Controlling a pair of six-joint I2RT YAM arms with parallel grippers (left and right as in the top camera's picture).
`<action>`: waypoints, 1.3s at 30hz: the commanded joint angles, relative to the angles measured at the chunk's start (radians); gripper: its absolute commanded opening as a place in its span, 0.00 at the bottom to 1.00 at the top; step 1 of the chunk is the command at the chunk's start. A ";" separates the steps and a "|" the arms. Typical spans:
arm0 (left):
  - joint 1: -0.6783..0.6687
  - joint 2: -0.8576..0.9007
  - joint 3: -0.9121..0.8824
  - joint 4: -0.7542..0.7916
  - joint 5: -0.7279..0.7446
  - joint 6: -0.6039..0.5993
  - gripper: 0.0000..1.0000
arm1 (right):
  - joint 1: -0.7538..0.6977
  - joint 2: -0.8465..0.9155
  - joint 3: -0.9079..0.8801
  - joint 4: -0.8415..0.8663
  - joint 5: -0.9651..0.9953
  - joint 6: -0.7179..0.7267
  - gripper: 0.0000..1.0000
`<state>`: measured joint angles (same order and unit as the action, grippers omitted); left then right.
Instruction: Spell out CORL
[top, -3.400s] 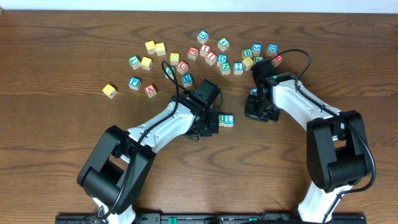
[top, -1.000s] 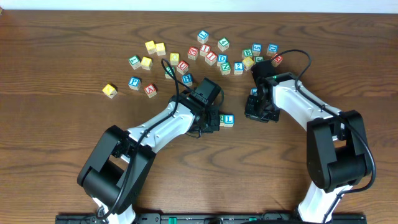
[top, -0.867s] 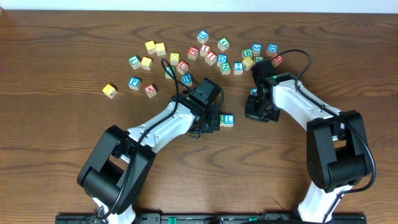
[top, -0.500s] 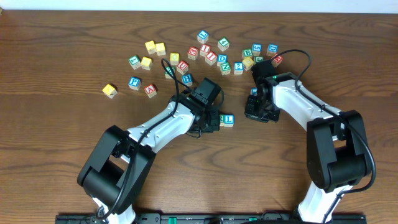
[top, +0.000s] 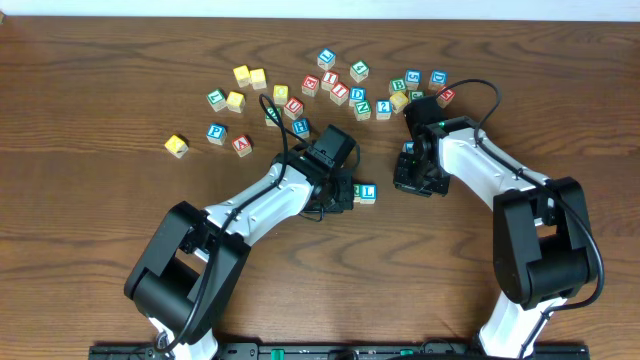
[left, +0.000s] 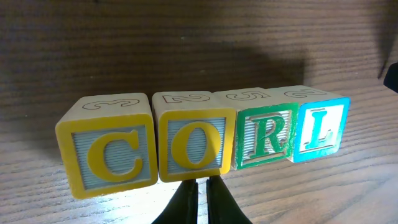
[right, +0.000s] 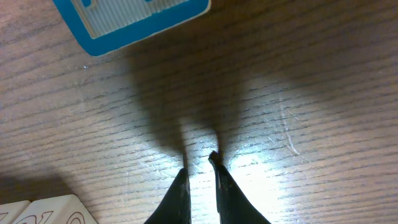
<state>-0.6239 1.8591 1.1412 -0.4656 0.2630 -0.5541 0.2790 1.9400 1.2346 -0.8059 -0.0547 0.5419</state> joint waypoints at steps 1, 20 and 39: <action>-0.002 0.010 -0.005 0.005 -0.013 -0.009 0.08 | -0.010 -0.007 -0.005 0.002 0.011 0.011 0.10; -0.002 0.010 -0.005 0.005 -0.013 -0.009 0.08 | -0.010 -0.007 -0.005 0.002 0.011 0.011 0.11; 0.150 -0.238 -0.004 -0.186 -0.014 0.026 0.08 | 0.008 -0.007 -0.005 0.006 -0.072 0.011 0.09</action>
<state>-0.5705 1.6974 1.1408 -0.6285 0.2638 -0.5526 0.2798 1.9400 1.2346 -0.8021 -0.1043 0.5419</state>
